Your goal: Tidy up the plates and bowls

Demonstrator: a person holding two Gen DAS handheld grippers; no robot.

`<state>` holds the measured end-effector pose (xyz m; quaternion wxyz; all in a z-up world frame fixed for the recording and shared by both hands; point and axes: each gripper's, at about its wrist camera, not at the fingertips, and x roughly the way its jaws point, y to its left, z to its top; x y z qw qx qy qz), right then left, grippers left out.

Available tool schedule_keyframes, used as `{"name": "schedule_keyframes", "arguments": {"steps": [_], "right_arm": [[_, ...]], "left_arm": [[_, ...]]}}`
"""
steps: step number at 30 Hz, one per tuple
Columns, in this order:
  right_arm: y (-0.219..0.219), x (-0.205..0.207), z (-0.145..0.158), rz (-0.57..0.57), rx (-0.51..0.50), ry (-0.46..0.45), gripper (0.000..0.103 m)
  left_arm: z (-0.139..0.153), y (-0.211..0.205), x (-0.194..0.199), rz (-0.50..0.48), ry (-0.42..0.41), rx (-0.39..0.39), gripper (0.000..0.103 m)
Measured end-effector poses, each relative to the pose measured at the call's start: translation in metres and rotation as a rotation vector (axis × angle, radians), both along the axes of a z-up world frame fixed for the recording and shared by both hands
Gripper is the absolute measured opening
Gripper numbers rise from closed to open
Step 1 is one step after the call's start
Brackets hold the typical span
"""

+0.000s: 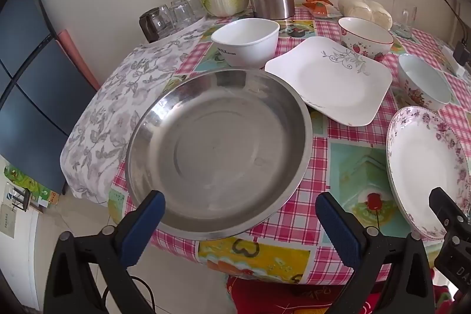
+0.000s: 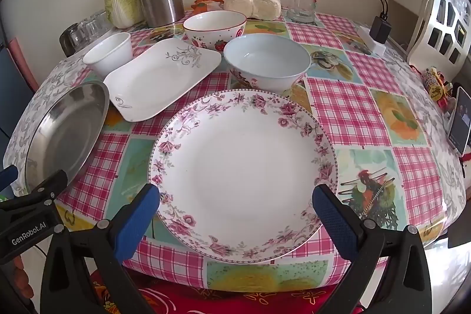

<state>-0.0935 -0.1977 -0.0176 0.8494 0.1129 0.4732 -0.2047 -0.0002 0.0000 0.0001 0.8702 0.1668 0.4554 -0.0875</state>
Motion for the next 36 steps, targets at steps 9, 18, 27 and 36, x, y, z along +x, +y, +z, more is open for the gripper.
{"name": "schedule_keyframes", "arguments": {"steps": [9, 18, 27, 36], "right_arm": [[0.0012, -0.0006, 0.0004, -0.003, -0.004, 0.001, 0.103], [-0.0010, -0.0023, 0.0016, -0.008, 0.000, -0.002, 0.103], [-0.0027, -0.0019, 0.0018, -0.009, 0.003, -0.003, 0.103], [-0.0034, -0.0013, -0.0002, -0.008, 0.004, -0.003, 0.103]], "left_arm": [[0.0013, -0.0013, 0.0035, 0.005, 0.011, -0.002, 0.103], [-0.0002, -0.0003, 0.0024, 0.005, 0.009, -0.004, 0.103], [-0.0010, 0.0016, 0.0004, 0.004, 0.011, 0.000, 0.103], [-0.0037, 0.0019, -0.0002, 0.004, 0.016, 0.006, 0.103]]}}
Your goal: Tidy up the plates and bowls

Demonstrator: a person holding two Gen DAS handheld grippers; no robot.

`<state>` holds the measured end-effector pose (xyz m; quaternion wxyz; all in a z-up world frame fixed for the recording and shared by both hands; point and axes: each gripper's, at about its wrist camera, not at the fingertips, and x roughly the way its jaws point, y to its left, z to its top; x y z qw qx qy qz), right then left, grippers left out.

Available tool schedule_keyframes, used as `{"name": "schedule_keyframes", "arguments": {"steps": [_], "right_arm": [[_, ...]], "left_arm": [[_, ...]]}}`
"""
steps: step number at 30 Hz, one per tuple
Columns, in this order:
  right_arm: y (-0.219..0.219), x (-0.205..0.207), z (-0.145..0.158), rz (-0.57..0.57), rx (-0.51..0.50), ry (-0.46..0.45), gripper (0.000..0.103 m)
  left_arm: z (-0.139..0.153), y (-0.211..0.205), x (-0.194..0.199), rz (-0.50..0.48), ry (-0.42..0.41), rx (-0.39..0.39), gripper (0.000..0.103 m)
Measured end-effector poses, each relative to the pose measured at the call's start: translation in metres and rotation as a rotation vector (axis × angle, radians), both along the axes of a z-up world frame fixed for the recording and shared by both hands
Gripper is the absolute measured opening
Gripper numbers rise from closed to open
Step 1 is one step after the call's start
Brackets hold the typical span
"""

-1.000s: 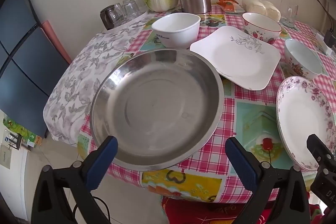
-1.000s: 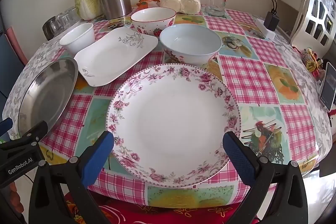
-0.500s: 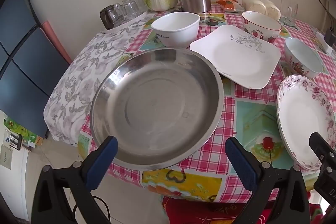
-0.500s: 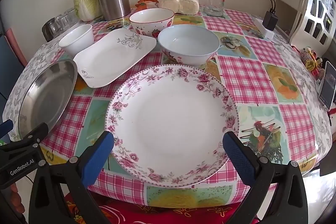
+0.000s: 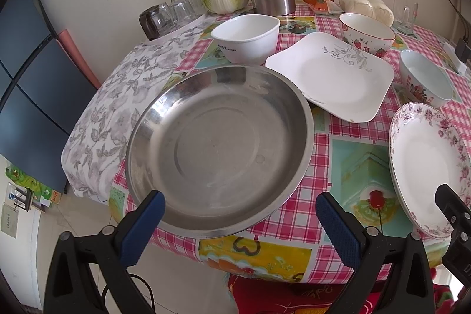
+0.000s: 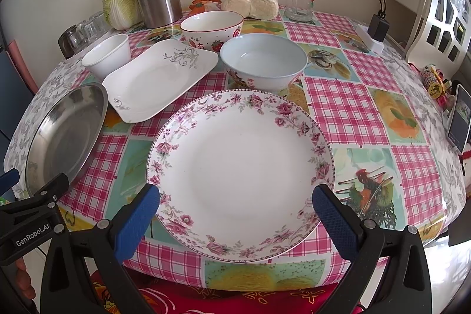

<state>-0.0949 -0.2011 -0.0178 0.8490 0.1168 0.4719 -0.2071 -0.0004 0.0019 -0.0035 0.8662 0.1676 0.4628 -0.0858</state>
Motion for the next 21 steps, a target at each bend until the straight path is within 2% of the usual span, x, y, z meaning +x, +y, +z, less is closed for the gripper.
{"name": "schedule_keyframes", "arguments": {"steps": [21], "right_arm": [[0.0004, -0.0005, -0.0005, 0.000, 0.002, 0.002, 0.103]], "left_arm": [[-0.0022, -0.0022, 0.0005, -0.006, 0.011, 0.010, 0.103]]}}
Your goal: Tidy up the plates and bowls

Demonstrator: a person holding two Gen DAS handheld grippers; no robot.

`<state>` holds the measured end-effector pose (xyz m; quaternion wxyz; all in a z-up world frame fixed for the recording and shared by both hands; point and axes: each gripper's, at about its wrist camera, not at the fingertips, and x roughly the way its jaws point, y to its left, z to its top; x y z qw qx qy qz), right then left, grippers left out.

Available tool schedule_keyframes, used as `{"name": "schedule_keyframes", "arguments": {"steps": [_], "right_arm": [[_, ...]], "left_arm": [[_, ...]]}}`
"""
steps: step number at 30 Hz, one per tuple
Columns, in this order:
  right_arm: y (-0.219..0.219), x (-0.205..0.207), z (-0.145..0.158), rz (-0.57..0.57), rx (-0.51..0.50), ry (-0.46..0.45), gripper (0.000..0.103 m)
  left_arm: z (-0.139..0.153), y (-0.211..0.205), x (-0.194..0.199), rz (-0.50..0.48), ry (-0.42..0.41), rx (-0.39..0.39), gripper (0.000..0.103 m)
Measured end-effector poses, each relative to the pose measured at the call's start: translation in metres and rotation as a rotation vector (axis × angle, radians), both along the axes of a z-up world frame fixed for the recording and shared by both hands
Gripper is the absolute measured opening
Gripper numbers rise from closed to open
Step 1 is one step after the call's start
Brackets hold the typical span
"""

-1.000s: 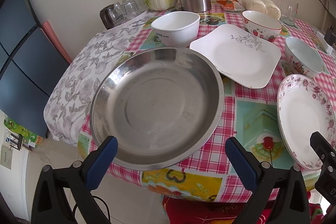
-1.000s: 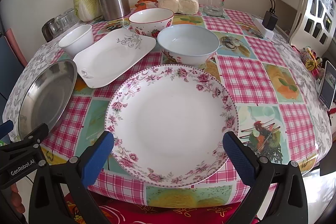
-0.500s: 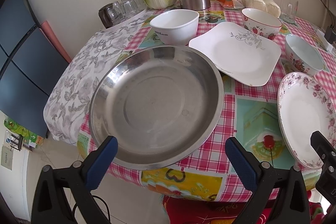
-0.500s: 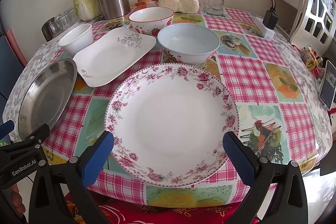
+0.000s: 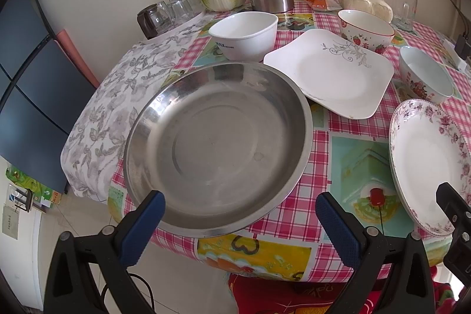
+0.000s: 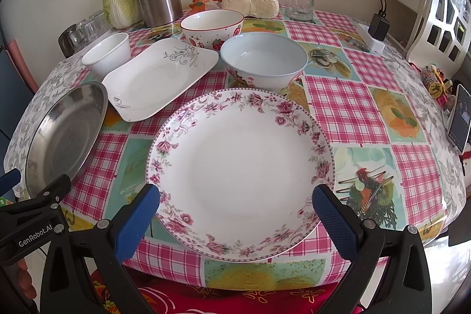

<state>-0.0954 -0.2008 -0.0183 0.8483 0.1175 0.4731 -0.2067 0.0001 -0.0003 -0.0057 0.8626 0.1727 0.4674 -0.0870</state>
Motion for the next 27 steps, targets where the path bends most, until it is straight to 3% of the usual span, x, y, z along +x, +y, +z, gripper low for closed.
{"name": "schedule_keyframes", "arguments": {"steps": [27], "right_arm": [[0.0010, -0.0005, -0.0011, 0.002, -0.001, 0.002, 0.103]], "left_arm": [[0.0002, -0.0004, 0.0002, 0.001, 0.001, 0.000, 0.103]]}}
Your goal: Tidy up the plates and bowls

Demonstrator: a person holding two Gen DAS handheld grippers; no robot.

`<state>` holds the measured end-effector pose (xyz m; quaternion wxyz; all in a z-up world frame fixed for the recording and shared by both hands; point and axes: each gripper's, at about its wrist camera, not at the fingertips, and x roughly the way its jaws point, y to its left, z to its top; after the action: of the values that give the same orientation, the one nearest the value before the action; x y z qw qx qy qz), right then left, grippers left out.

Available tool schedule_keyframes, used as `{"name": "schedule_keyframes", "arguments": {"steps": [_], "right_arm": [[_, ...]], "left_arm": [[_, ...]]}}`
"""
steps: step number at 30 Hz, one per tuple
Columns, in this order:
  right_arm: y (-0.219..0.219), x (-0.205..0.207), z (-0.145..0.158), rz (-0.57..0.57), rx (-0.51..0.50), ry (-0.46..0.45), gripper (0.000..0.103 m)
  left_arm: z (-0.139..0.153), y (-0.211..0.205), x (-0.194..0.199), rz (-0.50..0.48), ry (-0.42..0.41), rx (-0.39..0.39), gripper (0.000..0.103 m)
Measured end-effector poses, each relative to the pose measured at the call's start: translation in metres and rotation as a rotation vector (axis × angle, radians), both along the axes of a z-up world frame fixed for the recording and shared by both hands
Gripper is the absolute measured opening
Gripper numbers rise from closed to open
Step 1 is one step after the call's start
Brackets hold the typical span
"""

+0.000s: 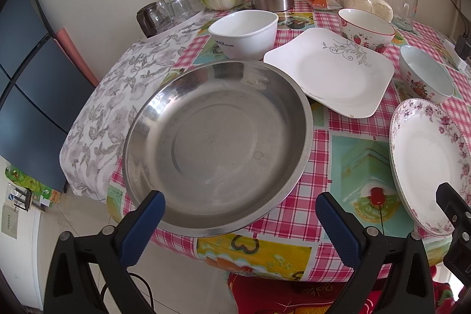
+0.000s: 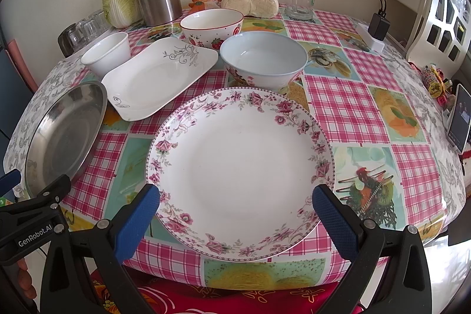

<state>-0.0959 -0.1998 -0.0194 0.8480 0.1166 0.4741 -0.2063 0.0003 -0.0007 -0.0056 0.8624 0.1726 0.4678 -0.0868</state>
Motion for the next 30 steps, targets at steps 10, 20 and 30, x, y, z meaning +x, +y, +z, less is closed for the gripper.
{"name": "schedule_keyframes", "arguments": {"steps": [10, 20, 30], "right_arm": [[0.003, 0.002, -0.001, 0.004, -0.004, 0.006, 0.103], [0.025, 0.026, -0.004, 0.067, 0.010, -0.014, 0.103], [0.063, 0.056, 0.009, 0.179, -0.005, -0.113, 0.103]], "left_arm": [[-0.003, 0.002, -0.001, 0.004, 0.003, -0.005, 0.103], [0.015, 0.039, 0.013, 0.130, -0.080, -0.107, 0.103], [0.014, 0.094, 0.035, 0.284, -0.104, -0.209, 0.103]]}}
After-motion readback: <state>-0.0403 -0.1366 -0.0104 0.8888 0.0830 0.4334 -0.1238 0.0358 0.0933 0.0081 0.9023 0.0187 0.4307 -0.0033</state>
